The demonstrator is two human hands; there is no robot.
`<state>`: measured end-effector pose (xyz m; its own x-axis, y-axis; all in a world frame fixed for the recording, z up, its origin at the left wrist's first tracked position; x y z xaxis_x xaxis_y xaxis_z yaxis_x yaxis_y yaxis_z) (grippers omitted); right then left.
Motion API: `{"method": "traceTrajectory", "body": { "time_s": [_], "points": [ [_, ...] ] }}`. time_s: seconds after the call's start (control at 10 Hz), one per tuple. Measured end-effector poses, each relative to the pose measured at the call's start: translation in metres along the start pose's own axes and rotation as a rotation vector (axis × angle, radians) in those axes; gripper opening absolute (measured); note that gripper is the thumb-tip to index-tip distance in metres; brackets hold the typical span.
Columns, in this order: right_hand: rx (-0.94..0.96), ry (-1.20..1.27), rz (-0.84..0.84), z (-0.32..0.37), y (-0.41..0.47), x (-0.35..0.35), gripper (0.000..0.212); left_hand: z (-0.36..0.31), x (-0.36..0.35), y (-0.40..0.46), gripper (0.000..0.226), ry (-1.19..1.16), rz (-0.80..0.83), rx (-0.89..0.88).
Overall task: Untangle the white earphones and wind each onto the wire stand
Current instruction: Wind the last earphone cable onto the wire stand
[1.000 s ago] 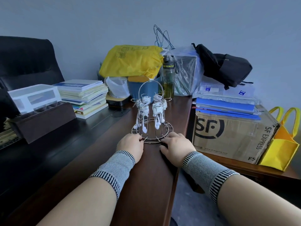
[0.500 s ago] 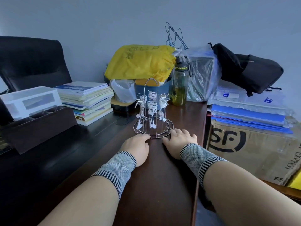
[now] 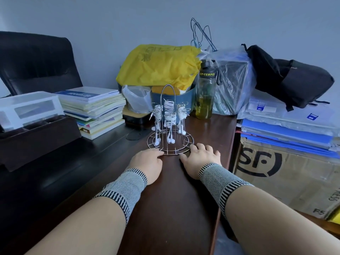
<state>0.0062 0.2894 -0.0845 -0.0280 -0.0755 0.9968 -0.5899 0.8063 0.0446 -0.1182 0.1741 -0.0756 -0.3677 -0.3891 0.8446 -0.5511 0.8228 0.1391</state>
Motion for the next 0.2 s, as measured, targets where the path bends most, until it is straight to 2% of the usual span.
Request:
{"method": "traceTrajectory", "body": {
  "time_s": [0.2],
  "points": [
    [-0.001,0.022,-0.034,0.0005,0.0023,0.006,0.063,0.0012,0.0031,0.0006,0.046,-0.01,-0.005,0.043]
  ]
}}
Point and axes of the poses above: each hand's wrist, its own y-axis towards the middle knuckle, its own x-axis out of the back of the hand, z = x × y, the point moved 6 cm from there along y, towards the middle knuckle, and after that the axes turned 13 degrees about -y, right-handed, at the moved point
